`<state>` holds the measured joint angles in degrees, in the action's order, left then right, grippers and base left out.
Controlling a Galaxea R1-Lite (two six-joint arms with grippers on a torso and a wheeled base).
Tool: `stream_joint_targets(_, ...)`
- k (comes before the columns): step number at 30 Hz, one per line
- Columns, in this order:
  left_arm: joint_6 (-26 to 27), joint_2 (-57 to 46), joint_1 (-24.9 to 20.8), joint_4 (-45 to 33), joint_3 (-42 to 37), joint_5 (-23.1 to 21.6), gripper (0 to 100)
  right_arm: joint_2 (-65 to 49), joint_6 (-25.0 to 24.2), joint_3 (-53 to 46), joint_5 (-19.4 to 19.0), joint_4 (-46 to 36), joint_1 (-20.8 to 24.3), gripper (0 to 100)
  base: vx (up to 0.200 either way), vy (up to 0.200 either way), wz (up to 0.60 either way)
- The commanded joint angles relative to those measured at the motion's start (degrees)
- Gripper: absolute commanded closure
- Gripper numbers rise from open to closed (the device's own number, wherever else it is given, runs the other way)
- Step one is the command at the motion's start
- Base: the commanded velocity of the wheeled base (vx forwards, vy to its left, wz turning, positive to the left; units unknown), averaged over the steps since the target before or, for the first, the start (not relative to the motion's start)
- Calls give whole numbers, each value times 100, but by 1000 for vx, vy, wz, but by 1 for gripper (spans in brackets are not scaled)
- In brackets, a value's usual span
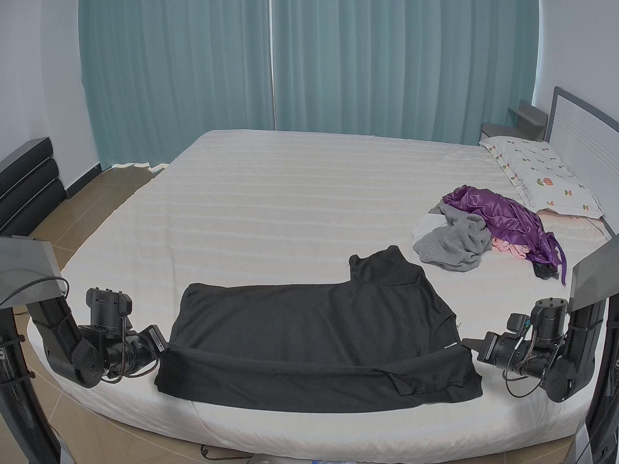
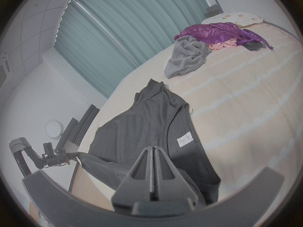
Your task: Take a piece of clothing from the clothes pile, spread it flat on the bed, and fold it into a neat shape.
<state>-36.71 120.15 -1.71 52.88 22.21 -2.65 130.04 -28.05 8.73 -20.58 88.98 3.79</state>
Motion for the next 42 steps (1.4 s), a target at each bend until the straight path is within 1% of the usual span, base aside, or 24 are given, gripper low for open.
stream_joint_targets(1, 6, -290, 30, 3, -208, 10, 100, -488, -7, -249, -25, 76, -19, 100, 0, 0, 0)
stream_joint_targets(7, 14, -431, 30, 3, -323, 10, 100, -725, -16, -346, -60, 76, -124, 100, 0, 0, 0)
stream_joint_targets(9, 6, -413, 30, 3, -340, -8, 100, -857, -16, -442, -139, 76, -142, 100, 0, 0, 0)
stream_joint_targets(16, -21, -246, 30, 3, -252, -52, 100, -646, -16, -354, -148, 76, -133, 100, 0, 0, 0)
stream_joint_targets(21, -21, -9, 65, 12, -68, -52, 100, -330, -16, -64, -139, 76, -115, 100, 0, 0, 0)
stream_joint_targets(26, -21, 316, 83, 12, 205, -43, 100, 224, -16, 428, -122, 41, -63, 100, 0, 0, 0)
stream_joint_targets(28, -21, 325, 83, 12, 213, -43, 100, 241, -16, 446, -122, 41, -63, 100, 0, 0, 0)
stream_joint_targets(29, -21, 492, 74, 12, 345, -43, 100, 435, -16, 700, -113, -100, -63, 100, 0, 0, 0)
stream_joint_targets(31, -21, 492, 74, 12, 345, -43, 100, 435, -16, 700, -113, -100, -63, 100, 0, 0, 0)
stream_joint_targets(32, -3, 685, 65, 12, 433, -43, 100, 461, -16, 938, -113, -390, -72, 100, 0, 0, 0)
stream_joint_targets(34, -3, 808, 65, 12, 530, -43, 100, 461, -16, 1078, -113, -548, -63, 100, 0, 0, 0)
stream_joint_targets(42, -3, 1002, 48, 12, 758, 10, 100, 716, -16, 1465, -122, -759, -54, 100, 0, 0, 0)
